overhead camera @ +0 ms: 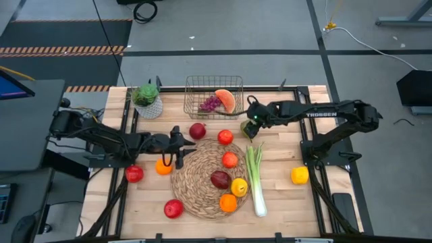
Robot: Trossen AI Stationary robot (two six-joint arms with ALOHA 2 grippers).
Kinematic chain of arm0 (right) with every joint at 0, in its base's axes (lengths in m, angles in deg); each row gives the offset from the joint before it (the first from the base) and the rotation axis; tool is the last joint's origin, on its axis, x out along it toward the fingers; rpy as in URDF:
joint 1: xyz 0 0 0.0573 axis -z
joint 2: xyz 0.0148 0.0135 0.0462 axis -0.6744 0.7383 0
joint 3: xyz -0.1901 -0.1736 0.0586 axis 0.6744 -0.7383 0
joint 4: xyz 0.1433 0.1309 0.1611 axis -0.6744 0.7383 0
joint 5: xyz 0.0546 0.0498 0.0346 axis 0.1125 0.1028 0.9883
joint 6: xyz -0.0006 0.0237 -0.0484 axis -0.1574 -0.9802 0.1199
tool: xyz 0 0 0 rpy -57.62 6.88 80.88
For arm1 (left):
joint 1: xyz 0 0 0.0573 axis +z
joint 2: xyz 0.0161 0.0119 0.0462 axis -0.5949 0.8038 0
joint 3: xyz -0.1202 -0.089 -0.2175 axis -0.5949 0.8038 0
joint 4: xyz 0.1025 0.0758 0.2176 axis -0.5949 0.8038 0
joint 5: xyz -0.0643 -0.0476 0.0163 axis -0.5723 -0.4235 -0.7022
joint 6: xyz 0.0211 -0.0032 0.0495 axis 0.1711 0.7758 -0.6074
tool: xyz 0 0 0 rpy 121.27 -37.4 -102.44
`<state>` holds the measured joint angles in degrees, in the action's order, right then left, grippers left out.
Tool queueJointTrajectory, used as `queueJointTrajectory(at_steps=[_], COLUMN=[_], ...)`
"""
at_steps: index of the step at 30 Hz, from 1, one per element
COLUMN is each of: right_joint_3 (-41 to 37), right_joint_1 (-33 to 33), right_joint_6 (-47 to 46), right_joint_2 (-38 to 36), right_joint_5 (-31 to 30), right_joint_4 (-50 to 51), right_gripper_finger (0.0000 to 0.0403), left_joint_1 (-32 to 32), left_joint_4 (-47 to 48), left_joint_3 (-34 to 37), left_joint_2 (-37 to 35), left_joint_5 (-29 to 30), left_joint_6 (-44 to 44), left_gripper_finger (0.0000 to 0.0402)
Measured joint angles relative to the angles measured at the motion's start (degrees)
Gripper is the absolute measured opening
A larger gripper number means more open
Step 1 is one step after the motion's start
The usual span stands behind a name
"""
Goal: Build produce basket
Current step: Put the green pear into the wire basket
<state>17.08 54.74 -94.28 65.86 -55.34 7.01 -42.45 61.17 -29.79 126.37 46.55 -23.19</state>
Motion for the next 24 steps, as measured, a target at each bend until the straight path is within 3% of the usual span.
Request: queueJointTrajectory(at_steps=[5,10,15,24], right_joint_3=[-4.6,-8.1,-10.1,-14.6], right_joint_1=[-2.0,-4.0,-4.5,-6.7], right_joint_6=[-4.6,-3.7,-2.7,-8.0], right_joint_2=[0.0,0.0,0.0,0.0], right_joint_5=[-3.0,-3.6,-6.9,-5.3], right_joint_4=[-3.2,-10.5,-11.5,-13.8], right_gripper_finger=[0.0293,0.0293,0.0293,0.0294], left_joint_1=[-2.8,-3.7,-3.7,-3.7], left_joint_4=[-1.3,-2.2,-2.2,-2.1], left_joint_3=[0.0,0.0,0.0,0.0], left_joint_2=[0.2,0.1,0.1,0.1], left_joint_5=[2.3,3.2,3.3,3.3], left_joint_6=[0.8,0.8,1.2,1.2], left_gripper_finger=[0.0125,0.0125,0.0125,0.0126])
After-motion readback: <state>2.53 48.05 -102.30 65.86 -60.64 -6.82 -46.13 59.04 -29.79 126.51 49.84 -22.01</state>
